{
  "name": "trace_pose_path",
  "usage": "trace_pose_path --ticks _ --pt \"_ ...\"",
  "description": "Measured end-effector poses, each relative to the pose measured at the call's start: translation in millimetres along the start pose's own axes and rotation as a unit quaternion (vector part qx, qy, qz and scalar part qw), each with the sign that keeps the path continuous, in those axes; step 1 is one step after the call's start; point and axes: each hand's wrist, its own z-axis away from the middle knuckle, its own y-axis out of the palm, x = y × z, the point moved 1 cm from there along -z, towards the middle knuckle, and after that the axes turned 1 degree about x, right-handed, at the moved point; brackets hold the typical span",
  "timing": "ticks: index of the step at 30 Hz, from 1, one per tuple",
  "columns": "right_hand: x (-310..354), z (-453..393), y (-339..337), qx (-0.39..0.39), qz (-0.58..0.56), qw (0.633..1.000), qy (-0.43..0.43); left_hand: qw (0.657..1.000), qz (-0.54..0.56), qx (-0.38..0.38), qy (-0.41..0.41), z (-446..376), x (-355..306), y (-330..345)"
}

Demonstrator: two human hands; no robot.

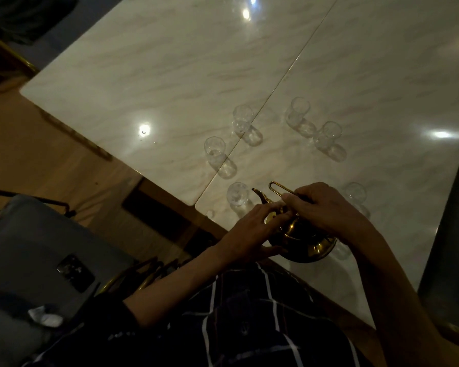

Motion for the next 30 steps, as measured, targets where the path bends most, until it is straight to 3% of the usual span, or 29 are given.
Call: trace_pose_path --ticks 10,30 --pt "-10 3 -14 -0.029 -0.074 0.997 -0.023 0.999 -0.003 -0.044 -0.018 -9 -12 1" --pt "-4 -40 -27 -0.009 -0.015 0.999 -0.041 0.994 -0.005 -0.070 -0.081 -26 -3 4"
